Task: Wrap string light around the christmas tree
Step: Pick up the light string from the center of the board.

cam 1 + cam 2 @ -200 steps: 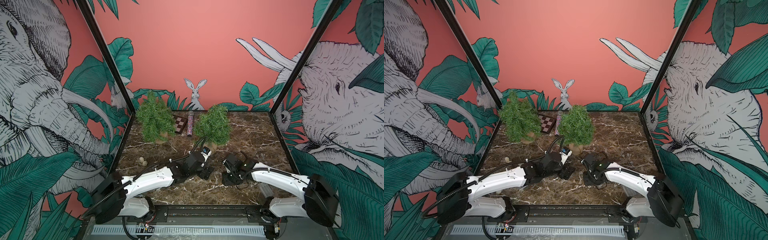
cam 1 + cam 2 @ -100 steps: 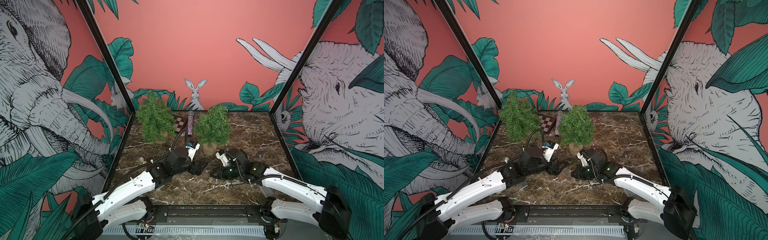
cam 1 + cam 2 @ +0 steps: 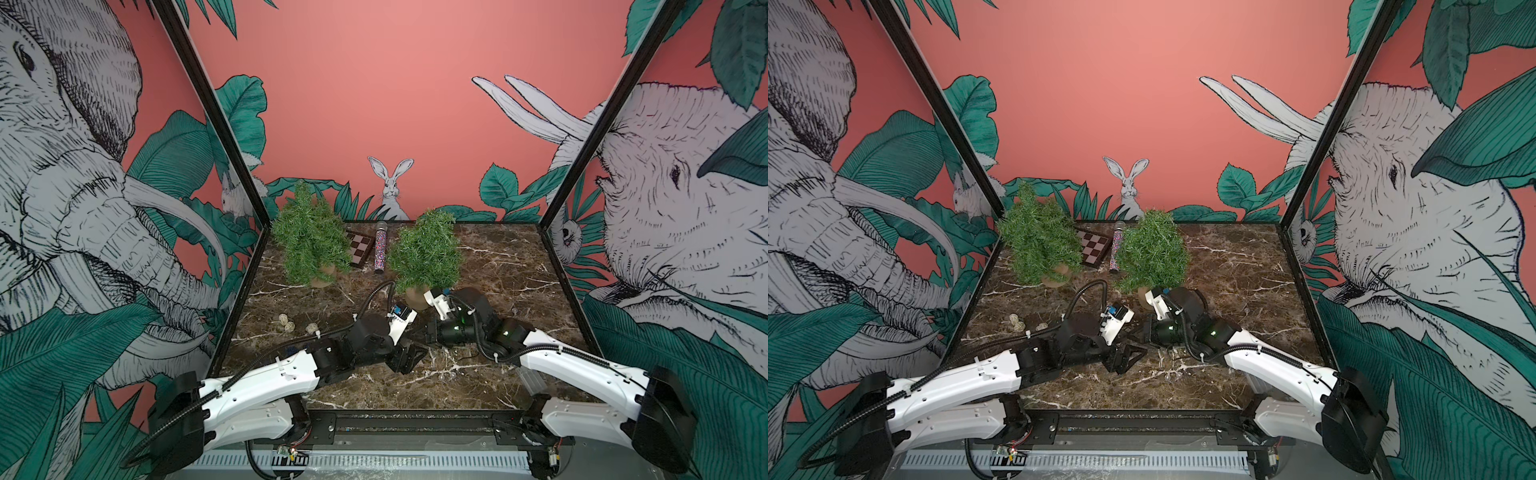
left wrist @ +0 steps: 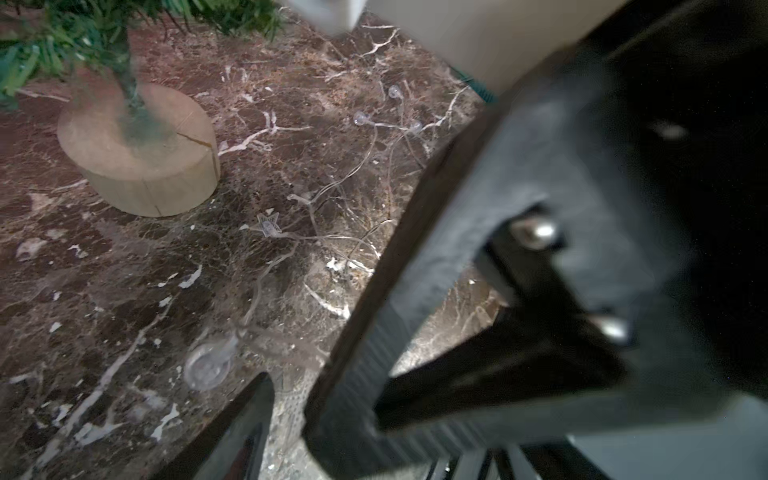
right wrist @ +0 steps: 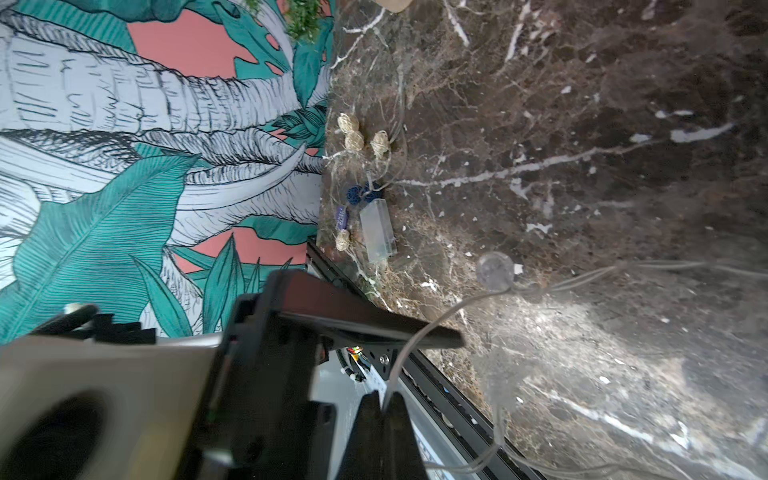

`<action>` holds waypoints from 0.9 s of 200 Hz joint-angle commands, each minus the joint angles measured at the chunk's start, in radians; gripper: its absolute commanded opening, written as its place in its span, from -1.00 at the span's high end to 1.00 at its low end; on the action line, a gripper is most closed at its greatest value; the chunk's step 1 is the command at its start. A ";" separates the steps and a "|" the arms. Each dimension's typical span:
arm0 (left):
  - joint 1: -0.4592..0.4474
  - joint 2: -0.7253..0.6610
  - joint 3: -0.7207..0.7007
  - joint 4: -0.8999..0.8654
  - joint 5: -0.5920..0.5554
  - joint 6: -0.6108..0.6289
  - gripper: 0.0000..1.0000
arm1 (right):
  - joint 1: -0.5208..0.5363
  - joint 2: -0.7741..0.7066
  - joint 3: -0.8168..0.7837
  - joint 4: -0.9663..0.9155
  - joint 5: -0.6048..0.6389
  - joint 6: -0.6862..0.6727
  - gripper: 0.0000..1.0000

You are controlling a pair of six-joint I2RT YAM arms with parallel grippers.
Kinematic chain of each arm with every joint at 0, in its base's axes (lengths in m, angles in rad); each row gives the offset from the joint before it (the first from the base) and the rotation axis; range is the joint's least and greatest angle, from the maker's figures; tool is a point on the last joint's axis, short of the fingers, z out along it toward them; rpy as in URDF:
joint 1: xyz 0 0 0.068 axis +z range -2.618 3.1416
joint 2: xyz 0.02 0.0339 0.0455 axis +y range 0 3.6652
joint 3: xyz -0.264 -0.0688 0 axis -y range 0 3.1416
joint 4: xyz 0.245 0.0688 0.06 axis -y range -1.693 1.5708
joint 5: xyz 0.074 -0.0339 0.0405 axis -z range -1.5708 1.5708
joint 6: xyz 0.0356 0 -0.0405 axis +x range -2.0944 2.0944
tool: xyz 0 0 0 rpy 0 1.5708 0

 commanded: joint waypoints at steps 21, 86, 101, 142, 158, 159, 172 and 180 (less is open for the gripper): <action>0.001 0.038 0.015 0.079 -0.107 -0.001 -0.22 | -0.003 0.024 0.012 0.182 -0.028 0.123 1.00; 0.062 -0.118 0.003 -0.074 -0.141 -0.010 0.93 | -0.028 0.029 -0.021 0.279 0.058 0.135 0.95; 0.094 -0.170 0.016 -0.131 -0.151 -0.009 1.00 | -0.035 0.029 -0.028 0.283 0.056 0.124 0.60; 0.174 -0.261 0.113 -0.325 -0.125 0.051 1.00 | -0.111 -0.051 -0.089 0.041 0.093 -0.003 0.14; 0.186 -0.255 0.148 -0.383 -0.105 0.071 1.00 | -0.113 -0.057 -0.042 -0.245 0.216 -0.179 0.04; 0.186 -0.254 0.150 -0.387 -0.105 0.072 1.00 | -0.113 -0.055 -0.040 -0.257 0.222 -0.187 0.04; 0.191 -0.242 0.182 -0.444 -0.117 0.085 1.00 | -0.095 -0.032 -0.014 -0.403 0.320 -0.272 -0.01; 0.198 -0.239 0.196 -0.466 -0.122 0.094 1.00 | -0.072 -0.019 -0.008 -0.433 0.367 -0.291 -0.05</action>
